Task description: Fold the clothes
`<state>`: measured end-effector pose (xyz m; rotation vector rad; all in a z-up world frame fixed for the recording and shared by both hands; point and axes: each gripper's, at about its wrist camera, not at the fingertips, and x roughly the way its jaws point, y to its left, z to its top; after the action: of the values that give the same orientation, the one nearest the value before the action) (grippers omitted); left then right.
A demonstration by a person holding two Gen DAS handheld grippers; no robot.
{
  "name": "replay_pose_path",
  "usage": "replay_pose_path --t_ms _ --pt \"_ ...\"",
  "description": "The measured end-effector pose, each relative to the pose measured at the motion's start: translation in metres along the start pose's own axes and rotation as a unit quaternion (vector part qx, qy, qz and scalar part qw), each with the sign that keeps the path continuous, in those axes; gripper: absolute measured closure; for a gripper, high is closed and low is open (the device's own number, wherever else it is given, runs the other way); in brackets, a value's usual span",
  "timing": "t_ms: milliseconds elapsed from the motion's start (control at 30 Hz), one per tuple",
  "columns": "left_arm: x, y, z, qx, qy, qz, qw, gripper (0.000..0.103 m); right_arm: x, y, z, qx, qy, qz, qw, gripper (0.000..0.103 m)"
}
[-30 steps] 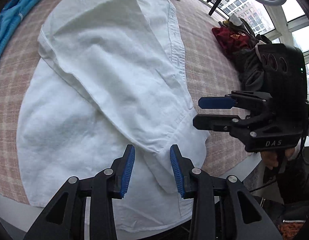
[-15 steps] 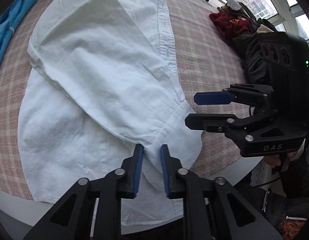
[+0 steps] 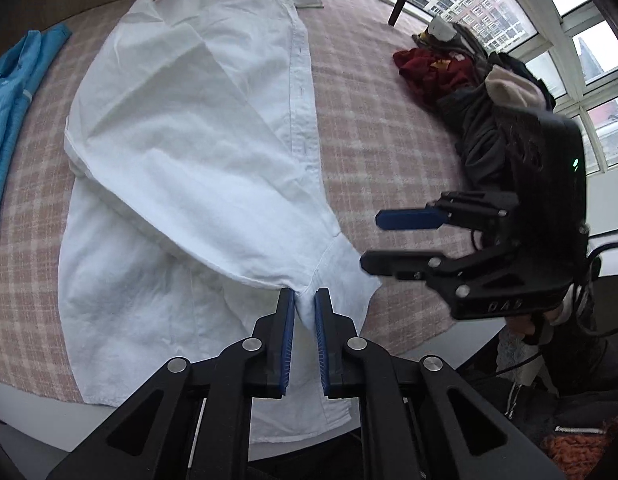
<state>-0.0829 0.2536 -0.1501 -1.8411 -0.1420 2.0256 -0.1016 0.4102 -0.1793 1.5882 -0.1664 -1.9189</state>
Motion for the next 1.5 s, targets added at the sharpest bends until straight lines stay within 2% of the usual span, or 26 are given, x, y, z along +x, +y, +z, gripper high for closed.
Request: replay_pose_path --t_ms 100,167,200,233,300,367,467,500,567,600,700,833,900,1000,1133,1200,1300,1500 --pt "0.024 0.015 -0.009 -0.022 0.031 0.009 0.9992 0.091 0.007 0.001 -0.001 -0.002 0.008 0.003 1.0 0.052" --pt "0.031 0.023 -0.014 -0.032 0.037 0.017 0.9986 0.085 0.012 0.004 0.0 -0.007 0.013 0.002 1.0 0.052" --pt "0.032 0.025 -0.016 -0.038 0.039 0.012 0.9985 0.079 0.014 0.006 0.001 -0.01 0.016 0.001 1.0 0.052" --pt "0.032 0.027 -0.019 -0.044 0.039 0.012 0.9982 0.069 0.017 0.008 0.001 -0.013 0.019 0.001 1.0 0.052" --pt "0.031 0.03 -0.025 -0.055 0.037 0.004 0.9978 0.06 0.021 0.01 0.002 -0.02 0.024 -0.001 1.0 0.052" --pt "0.032 0.031 -0.031 -0.062 0.039 -0.015 0.9972 0.059 0.024 0.012 0.004 -0.022 0.026 -0.001 0.999 0.052" --pt "0.042 0.028 -0.033 -0.063 0.045 -0.019 0.9968 0.059 0.029 0.013 0.005 -0.024 0.032 0.001 0.999 0.052" --pt "0.044 0.029 -0.033 -0.069 0.045 -0.021 0.9964 0.062 0.029 0.013 0.006 -0.024 0.034 0.002 0.999 0.052" --pt "0.043 0.03 -0.032 -0.076 0.035 -0.025 0.9962 0.078 0.028 0.014 0.007 -0.023 0.035 0.004 0.999 0.052" --pt "0.042 0.029 -0.032 -0.078 0.028 -0.03 0.9961 0.092 0.028 0.014 0.008 -0.023 0.035 0.005 0.999 0.052" --pt "0.019 0.022 -0.032 -0.059 -0.01 -0.05 0.997 0.097 0.015 0.011 0.022 -0.025 0.022 0.01 0.999 0.052" --pt "-0.03 0.027 -0.035 -0.048 -0.061 -0.065 0.9948 0.097 -0.016 0.005 0.071 -0.021 -0.019 0.006 1.0 0.052" --pt "-0.051 0.038 -0.041 -0.055 -0.077 -0.068 0.9932 0.097 -0.024 0.004 0.105 -0.019 -0.037 0.017 0.999 0.052" --pt "-0.054 0.051 -0.05 -0.062 -0.066 -0.058 0.9942 0.097 -0.018 0.007 0.161 -0.013 -0.05 0.032 0.998 0.052" --pt "-0.034 0.074 -0.068 -0.09 -0.032 -0.049 0.9942 0.097 0.021 0.01 0.233 -0.012 -0.048 0.011 0.999 0.052" --pt "-0.027 0.081 -0.072 -0.104 -0.03 -0.057 0.9925 0.097 0.046 0.005 0.26 -0.001 -0.034 -0.001 0.999 0.052" --pt "-0.023 0.087 -0.076 -0.114 -0.031 -0.068 0.9907 0.097 0.076 -0.006 0.288 0.016 -0.012 -0.018 1.0 0.052" --pt "-0.027 0.094 -0.075 -0.117 -0.031 -0.086 0.9889 0.097 0.107 -0.025 0.311 0.046 0.005 0.024 0.999 0.052"
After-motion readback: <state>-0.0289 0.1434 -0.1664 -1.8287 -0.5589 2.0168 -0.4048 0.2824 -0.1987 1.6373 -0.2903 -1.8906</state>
